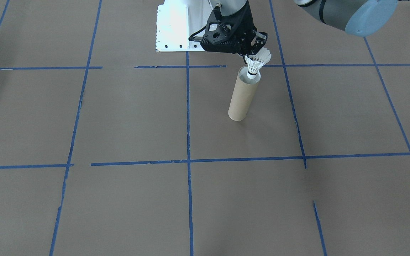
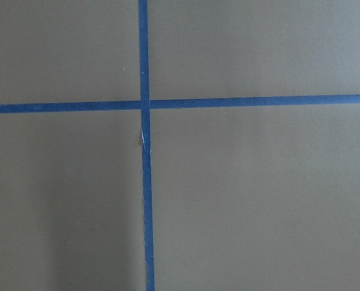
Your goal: Collect badminton balls into bucket
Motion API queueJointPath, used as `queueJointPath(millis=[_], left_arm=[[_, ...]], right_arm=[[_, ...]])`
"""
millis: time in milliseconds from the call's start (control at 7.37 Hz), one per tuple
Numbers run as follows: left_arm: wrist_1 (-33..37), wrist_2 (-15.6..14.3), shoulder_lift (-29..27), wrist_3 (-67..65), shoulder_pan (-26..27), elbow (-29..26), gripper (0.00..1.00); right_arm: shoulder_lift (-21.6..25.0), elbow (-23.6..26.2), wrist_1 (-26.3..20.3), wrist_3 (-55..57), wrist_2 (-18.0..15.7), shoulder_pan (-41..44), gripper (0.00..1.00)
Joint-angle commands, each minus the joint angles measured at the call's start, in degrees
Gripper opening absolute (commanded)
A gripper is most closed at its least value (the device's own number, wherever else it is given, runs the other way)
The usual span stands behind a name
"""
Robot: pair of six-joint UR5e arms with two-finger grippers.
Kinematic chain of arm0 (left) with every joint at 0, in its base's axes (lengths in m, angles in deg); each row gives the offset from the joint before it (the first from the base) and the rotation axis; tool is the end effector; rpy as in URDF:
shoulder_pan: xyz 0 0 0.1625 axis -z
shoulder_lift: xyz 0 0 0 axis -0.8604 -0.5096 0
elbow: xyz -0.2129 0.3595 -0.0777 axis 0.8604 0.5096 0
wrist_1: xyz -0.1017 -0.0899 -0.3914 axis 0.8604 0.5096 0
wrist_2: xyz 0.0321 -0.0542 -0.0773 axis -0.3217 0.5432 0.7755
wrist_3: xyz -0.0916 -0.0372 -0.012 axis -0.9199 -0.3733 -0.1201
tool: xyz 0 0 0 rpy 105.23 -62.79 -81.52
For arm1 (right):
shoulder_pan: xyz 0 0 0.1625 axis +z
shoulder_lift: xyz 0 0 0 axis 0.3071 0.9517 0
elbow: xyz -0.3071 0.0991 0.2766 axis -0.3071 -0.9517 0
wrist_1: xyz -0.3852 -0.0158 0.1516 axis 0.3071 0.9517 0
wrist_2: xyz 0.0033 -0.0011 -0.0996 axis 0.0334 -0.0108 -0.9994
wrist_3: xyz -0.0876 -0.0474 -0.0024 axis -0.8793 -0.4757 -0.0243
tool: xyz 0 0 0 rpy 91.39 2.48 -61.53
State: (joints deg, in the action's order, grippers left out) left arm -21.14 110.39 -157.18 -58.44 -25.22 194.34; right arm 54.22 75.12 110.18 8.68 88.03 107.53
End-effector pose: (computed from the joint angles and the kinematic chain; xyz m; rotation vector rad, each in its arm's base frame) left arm 0.4032 -0.4148 0.0683 0.1499 0.3782 0.4160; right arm 0.0642 -0.4598 0.6681 0.0131 -0.7300 0.0558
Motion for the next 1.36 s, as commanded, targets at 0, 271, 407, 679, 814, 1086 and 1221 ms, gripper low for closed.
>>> queueJointPath(millis=[0, 271, 407, 679, 814, 1086, 1221], left_arm=[[0.0, 0.2, 0.0, 1.1, 0.0, 0.0, 0.0], [0.3, 0.5, 0.5, 1.1, -0.2, 0.0, 1.0], [1.0, 0.5, 0.6, 1.1, -0.2, 0.0, 1.0], [2.7, 0.5, 0.8, 1.0, 0.0, 0.3, 1.0], [5.0, 0.5, 0.9, 1.0, 0.4, 0.7, 1.0], [13.3, 1.9, 4.2, 1.5, 4.5, 0.8, 1.0], [19.7, 5.7, 9.6, 5.9, 8.0, 1.7, 1.0]], right_arm=[[0.0, 0.0, 0.0, 0.0, 0.0, 0.0, 1.0], [0.0, 0.0, 0.0, 0.0, 0.0, 0.0, 1.0], [0.0, 0.0, 0.0, 0.0, 0.0, 0.0, 1.0], [0.0, 0.0, 0.0, 0.0, 0.0, 0.0, 1.0], [0.0, 0.0, 0.0, 0.0, 0.0, 0.0, 1.0], [0.0, 0.0, 0.0, 0.0, 0.0, 0.0, 1.0], [0.0, 0.0, 0.0, 0.0, 0.0, 0.0, 1.0]])
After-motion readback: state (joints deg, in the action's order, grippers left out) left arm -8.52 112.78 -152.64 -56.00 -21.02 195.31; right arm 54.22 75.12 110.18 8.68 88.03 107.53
